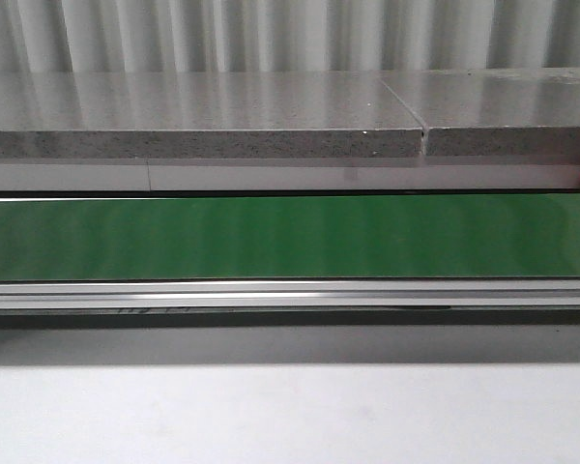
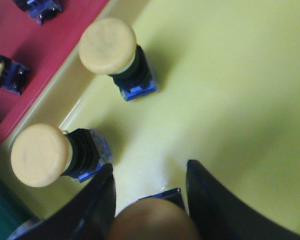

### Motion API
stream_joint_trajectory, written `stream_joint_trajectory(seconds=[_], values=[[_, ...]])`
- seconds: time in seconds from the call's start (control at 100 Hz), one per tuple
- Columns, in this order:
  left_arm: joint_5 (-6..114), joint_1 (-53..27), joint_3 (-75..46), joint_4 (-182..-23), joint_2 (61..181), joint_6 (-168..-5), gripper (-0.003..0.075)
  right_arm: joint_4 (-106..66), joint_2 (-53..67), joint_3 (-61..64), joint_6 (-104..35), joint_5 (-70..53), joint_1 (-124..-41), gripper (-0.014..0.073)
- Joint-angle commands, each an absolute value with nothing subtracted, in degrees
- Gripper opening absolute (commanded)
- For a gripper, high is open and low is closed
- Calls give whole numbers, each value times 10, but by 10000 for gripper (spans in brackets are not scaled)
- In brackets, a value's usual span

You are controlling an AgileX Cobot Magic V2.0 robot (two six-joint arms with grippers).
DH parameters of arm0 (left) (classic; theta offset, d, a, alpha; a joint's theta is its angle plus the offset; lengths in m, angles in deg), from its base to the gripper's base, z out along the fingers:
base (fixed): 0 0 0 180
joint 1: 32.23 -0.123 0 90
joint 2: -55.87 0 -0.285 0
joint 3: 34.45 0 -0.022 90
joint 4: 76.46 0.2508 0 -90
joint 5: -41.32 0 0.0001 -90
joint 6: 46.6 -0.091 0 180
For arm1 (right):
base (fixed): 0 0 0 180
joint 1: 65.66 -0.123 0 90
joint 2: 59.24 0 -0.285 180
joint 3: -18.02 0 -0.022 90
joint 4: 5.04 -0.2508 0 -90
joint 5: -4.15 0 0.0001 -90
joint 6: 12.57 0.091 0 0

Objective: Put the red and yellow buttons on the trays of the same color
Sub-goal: 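Lower the yellow button into the yellow tray and open the right gripper, then raise the right gripper back over the belt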

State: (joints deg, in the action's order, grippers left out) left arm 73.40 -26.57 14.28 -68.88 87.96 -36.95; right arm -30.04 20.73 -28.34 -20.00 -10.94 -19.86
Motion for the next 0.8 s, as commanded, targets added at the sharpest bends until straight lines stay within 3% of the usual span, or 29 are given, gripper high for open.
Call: stream_joint_trajectory(seconds=[0.0,0.32,0.57,0.64,0.79], values=[[688,-262,128,-689,883,-369,-21,-308,214,-273,-202,-77,-204,185],[688,-262,128,-689,883,-369,-21,-308,240,-273,-202,-78,-204,204],[688,-262,128,-689,883,-369,-21,-308,240,-273,-202,-82,-204,565],[688,-262,128,-689,883,-369,-21,-308,237,-273,-202,-82,-204,604],[688,-262,128,-689,883,-369,-21,-308,218,-273,-202,-76,-204,605]])
